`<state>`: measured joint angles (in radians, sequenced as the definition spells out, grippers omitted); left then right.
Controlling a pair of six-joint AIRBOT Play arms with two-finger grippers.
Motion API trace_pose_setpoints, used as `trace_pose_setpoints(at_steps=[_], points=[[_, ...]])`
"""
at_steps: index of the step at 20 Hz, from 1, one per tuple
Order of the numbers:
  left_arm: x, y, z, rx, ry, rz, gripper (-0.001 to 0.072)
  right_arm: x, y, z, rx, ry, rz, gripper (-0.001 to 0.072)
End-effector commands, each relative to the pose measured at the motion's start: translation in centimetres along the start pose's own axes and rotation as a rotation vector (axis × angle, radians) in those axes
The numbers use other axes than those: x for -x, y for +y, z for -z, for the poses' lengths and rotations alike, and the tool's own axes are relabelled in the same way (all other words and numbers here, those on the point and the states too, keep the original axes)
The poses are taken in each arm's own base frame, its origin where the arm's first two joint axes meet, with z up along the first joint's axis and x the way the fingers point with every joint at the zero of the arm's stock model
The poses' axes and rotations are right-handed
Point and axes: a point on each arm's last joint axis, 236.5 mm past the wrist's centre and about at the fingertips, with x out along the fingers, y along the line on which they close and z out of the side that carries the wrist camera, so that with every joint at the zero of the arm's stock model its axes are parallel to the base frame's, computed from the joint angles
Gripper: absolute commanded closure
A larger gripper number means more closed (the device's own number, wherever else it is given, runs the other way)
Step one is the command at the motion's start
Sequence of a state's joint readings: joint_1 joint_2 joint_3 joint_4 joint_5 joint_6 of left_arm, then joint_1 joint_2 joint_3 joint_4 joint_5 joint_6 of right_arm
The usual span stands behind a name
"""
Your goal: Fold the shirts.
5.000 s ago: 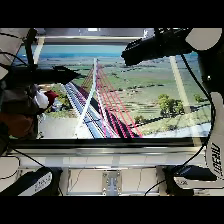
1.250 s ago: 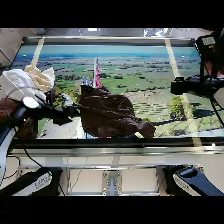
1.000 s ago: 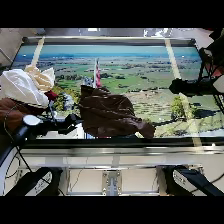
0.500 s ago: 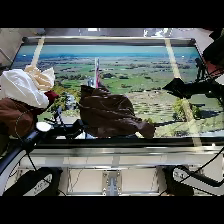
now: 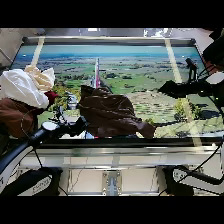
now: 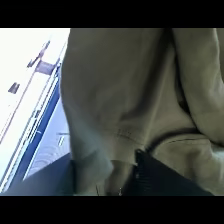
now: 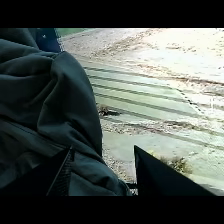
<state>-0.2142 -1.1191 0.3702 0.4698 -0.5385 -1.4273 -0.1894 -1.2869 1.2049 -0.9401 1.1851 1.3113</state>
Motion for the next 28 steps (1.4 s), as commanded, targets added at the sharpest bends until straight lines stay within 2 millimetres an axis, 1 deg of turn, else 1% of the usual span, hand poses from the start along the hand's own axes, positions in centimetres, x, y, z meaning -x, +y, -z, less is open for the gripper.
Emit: trace_pose_setpoints(at_steps=[1, 2, 4, 6, 8, 10, 11, 13, 15, 17, 19, 20, 21, 22, 23, 24, 25, 26, 27, 28], points=[[-0.9, -0.5, 0.2, 0.019, -0.011, 0.005, 0.0503, -2.5, 0.6, 0.3, 0.049, 0.029, 0.017, 0.0274], [-0.8, -0.7, 0.1, 0.017, -0.014, 0.008, 0.0704, -3.1, 0.6, 0.3, 0.051, 0.031, 0.018, 0.0274], [-0.5, -1.3, -0.3, 0.010, -0.028, 0.023, 0.0696, -4.8, 0.1, 0.2, 0.044, 0.041, 0.023, 0.0275], [0.0, -2.0, -0.7, -0.007, -0.044, 0.041, 0.0696, -7.2, -0.6, 1.3, 0.020, 0.100, 0.019, 0.0274], [0.6, -2.8, -0.9, -0.019, -0.062, 0.061, 0.0696, -10.5, -0.8, 4.1, 0.002, 0.223, -0.008, 0.0273], [1.1, -3.5, -1.1, -0.051, -0.077, 0.081, 0.0696, -14.1, 0.0, 6.8, 0.033, 0.323, -0.048, 0.0273], [1.4, -3.7, -1.2, -0.058, -0.083, 0.089, 0.0696, -15.6, 0.5, 7.6, 0.045, 0.341, -0.055, 0.0273], [1.8, -4.2, -1.3, -0.065, -0.092, 0.101, 0.0696, -18.1, 1.2, 8.2, 0.071, 0.335, -0.042, 0.0273], [2.0, -4.4, -1.3, -0.069, -0.097, 0.108, 0.0696, -19.7, 1.7, 7.8, 0.097, 0.293, -0.026, 0.0274], [2.0, -4.4, -1.3, -0.070, -0.098, 0.108, 0.0696, -20.1, 2.2, 7.4, 0.112, 0.278, -0.026, 0.0275], [2.0, -4.4, -1.3, -0.070, -0.098, 0.108, 0.0696, -20.1, 2.5, 7.1, 0.114, 0.276, -0.034, 0.0278], [2.0, -4.4, -1.3, -0.070, -0.098, 0.108, 0.0696, -20.0, 2.8, 7.3, 0.113, 0.287, -0.042, 0.0298], [2.0, -4.4, -1.3, -0.070, -0.098, 0.108, 0.0696, -19.9, 3.0, 7.4, 0.111, 0.296, -0.050, 0.0369], [2.0, -4.4, -1.3, -0.070, -0.098, 0.109, 0.0696, -19.8, 3.1, 7.6, 0.111, 0.307, -0.054, 0.0580], [2.0, -4.4, -1.3, -0.070, -0.098, 0.109, 0.0696, -19.6, 3.3, 7.6, 0.113, 0.311, -0.059, 0.0696], [2.1, -4.5, -1.5, -0.076, -0.105, 0.112, 0.0696, -19.3, 3.7, 7.6, 0.119, 0.324, -0.069, 0.0703], [2.7, -4.8, -2.1, -0.094, -0.127, 0.123, 0.0697, -18.7, 4.4, 7.2, 0.133, 0.332, -0.085, 0.0703], [4.0, -5.6, -3.3, -0.114, -0.165, 0.149, 0.0697, -17.4, 5.6, 6.4, 0.160, 0.334, -0.107, 0.0704], [6.0, -6.6, -4.7, -0.133, -0.216, 0.186, 0.0698, -15.5, 6.8, 5.2, 0.201, 0.328, -0.121, 0.0704], [8.9, -7.9, -6.7, -0.163, -0.295, 0.232, 0.0698, -12.9, 8.4, 3.7, 0.256, 0.309, -0.133, 0.0704]])
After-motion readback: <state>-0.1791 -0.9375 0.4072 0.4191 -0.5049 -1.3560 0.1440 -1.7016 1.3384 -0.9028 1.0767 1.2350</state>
